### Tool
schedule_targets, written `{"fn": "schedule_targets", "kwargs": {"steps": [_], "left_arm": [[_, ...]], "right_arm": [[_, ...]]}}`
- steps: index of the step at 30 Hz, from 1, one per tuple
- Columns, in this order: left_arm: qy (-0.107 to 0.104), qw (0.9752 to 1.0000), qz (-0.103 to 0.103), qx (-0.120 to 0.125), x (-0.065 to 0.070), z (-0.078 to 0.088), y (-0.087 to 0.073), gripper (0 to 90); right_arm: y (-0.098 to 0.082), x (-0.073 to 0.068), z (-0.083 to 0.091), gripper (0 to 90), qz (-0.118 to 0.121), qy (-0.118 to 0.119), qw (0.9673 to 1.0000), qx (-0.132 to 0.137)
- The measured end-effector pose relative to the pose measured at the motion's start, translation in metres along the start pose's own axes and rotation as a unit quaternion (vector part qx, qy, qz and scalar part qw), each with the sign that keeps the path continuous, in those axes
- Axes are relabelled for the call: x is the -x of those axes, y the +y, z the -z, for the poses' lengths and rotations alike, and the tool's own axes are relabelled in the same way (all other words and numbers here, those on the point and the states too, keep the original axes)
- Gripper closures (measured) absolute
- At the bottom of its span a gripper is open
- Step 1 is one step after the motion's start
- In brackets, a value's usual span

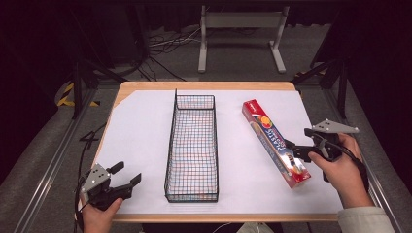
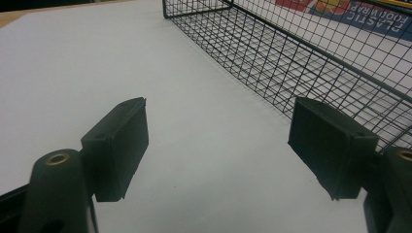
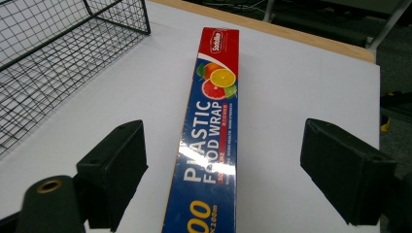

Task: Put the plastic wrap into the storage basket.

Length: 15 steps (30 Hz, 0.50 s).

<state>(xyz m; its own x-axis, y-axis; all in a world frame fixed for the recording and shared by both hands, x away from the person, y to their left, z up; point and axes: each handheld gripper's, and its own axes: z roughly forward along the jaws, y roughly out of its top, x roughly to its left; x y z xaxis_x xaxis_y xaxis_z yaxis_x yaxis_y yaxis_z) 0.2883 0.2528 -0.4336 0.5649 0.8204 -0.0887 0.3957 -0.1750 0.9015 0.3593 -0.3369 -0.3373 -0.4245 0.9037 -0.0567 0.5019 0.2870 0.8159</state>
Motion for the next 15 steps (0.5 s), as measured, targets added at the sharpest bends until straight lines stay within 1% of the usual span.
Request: {"fn": "schedule_targets", "kwargs": {"steps": [2, 5, 7, 8, 10, 13, 15], "left_arm": [[0.000, 1.0000, -0.002, -0.001, -0.001, 0.000, 0.000, 22.8], [-0.003, 1.0000, 0.001, -0.002, 0.000, -0.002, 0.000, 22.8], [-0.003, 1.0000, 0.001, -0.005, 0.000, -0.002, 0.000, 22.7], [-0.004, 1.0000, 0.001, -0.007, -0.001, -0.003, -0.001, 22.7], [-0.004, 1.0000, 0.001, -0.007, -0.001, -0.003, -0.001, 22.7], [-0.004, 1.0000, 0.000, -0.007, -0.001, -0.003, 0.000, 22.7], [-0.004, 1.0000, 0.000, -0.007, -0.001, -0.003, 0.000, 22.6]], "right_arm": [[0.006, 0.001, -0.004, 17.3, 0.003, -0.002, 1.0000, -0.009], [0.017, 0.002, -0.013, 17.0, 0.006, -0.010, 0.9993, -0.035], [0.019, 0.002, -0.016, 16.9, 0.005, -0.010, 0.9991, -0.040], [0.025, 0.000, -0.022, 16.3, 0.009, -0.012, 0.9986, -0.051], [0.027, 0.000, -0.024, 16.3, 0.011, -0.011, 0.9985, -0.053], [0.036, -0.003, -0.033, 16.1, 0.016, -0.010, 0.9981, -0.059], [0.038, -0.003, -0.036, 16.1, 0.017, -0.009, 0.9979, -0.061]]}}
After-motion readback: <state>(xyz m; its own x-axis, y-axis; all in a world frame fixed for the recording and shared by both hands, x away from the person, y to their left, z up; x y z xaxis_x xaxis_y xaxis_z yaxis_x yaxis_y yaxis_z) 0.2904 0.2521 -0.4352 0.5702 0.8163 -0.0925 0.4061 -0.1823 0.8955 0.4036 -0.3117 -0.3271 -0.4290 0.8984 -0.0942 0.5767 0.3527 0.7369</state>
